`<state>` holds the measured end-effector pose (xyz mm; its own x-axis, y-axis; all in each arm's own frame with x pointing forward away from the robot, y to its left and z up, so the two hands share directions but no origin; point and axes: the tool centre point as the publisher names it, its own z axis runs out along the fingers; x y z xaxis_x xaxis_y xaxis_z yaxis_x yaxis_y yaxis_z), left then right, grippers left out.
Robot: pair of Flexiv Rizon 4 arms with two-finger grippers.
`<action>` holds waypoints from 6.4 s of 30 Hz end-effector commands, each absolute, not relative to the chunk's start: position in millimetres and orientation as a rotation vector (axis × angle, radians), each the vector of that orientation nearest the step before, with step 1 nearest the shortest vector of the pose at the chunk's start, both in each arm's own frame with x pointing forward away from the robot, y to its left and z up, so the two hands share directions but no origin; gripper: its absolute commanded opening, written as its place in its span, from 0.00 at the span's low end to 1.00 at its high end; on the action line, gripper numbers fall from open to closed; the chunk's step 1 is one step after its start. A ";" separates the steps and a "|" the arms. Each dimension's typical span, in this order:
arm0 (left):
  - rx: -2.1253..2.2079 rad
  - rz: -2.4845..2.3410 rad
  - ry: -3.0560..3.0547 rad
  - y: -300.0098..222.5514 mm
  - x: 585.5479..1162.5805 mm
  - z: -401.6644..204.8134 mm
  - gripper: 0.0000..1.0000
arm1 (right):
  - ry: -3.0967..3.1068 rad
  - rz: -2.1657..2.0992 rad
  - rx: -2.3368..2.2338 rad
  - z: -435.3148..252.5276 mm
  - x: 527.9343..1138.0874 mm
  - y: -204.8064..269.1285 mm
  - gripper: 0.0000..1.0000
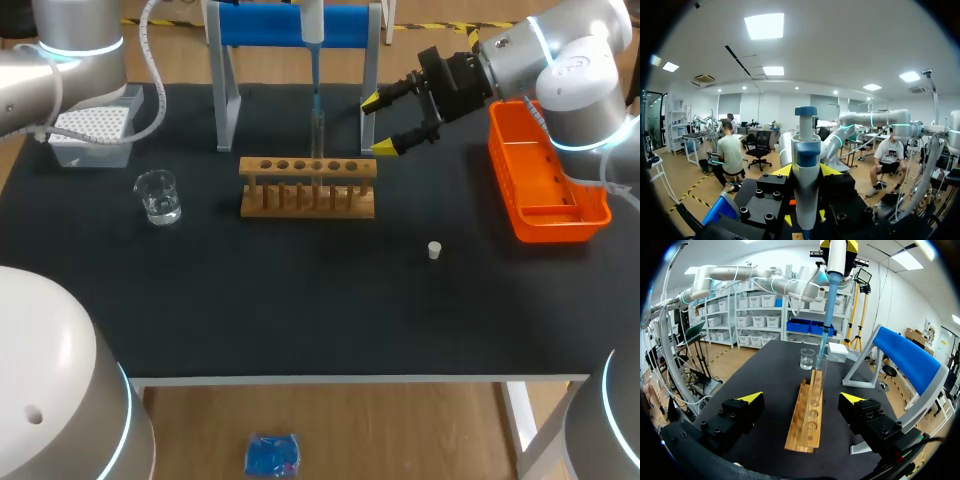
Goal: Invert the test tube, pick up the pipette, mount the tip to pipette, aspirate from beaker and dispense into the tube, eject the tip, return the pipette, and cap with the stopper.
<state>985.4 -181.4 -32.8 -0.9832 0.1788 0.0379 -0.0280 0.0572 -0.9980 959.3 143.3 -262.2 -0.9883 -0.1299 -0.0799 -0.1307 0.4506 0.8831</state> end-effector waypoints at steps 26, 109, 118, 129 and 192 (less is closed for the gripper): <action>-0.160 2.104 -2.186 -184.3 981.6 -43.7 0.00 | 2.680 1.627 -0.243 -261.5 960.3 142.6 1.00; -0.146 2.094 -2.238 -187.2 978.6 -72.7 0.00 | 2.680 1.627 -0.243 -261.5 960.3 142.6 1.00; -0.136 2.095 -2.237 -186.9 979.2 -75.8 0.00 | 2.680 1.627 -0.243 -261.5 960.3 142.6 1.00; -0.136 2.098 -2.231 -187.5 980.2 -76.8 0.00 | 2.680 1.627 -0.243 -261.5 960.3 142.6 1.00; -0.134 2.098 -2.230 -187.7 980.4 -76.8 0.00 | 2.633 1.496 0.148 -55.0 927.4 105.8 1.00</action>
